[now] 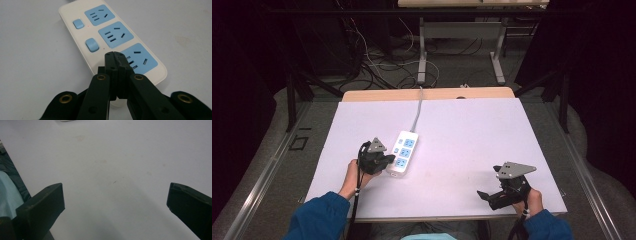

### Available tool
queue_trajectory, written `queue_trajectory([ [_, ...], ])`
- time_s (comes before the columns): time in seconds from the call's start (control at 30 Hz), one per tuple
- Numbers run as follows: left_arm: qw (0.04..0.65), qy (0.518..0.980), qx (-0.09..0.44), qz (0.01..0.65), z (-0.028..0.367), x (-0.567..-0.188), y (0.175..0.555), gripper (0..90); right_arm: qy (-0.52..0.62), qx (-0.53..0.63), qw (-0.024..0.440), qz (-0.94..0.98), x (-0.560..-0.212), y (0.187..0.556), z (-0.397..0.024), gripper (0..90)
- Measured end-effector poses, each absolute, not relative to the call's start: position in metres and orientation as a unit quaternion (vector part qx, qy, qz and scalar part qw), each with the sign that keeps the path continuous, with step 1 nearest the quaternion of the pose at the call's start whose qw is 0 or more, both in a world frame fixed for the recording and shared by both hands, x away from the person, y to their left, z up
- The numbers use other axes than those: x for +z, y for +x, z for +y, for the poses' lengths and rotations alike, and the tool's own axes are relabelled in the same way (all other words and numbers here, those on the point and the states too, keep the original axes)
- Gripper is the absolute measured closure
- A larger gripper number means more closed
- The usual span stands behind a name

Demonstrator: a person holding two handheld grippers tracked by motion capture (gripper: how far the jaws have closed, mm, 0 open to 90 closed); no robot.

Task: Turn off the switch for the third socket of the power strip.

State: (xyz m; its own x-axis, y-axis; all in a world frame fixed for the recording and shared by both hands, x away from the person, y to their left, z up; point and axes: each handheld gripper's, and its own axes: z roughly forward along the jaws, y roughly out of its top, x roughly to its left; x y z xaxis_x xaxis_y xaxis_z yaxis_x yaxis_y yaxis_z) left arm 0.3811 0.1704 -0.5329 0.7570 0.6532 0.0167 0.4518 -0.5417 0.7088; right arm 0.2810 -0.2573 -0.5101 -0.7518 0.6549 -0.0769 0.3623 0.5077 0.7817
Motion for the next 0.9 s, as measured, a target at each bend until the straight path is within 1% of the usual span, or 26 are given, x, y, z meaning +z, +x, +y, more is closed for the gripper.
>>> queue_trajectory([
  [0.9, 0.347, 0.870, 0.142, 0.320, 0.1689, -0.5316, 0.3812, 90.0, 0.307, 0.392, 0.176, 0.849, -0.5102, 0.2801, -0.2568, 1.2],
])
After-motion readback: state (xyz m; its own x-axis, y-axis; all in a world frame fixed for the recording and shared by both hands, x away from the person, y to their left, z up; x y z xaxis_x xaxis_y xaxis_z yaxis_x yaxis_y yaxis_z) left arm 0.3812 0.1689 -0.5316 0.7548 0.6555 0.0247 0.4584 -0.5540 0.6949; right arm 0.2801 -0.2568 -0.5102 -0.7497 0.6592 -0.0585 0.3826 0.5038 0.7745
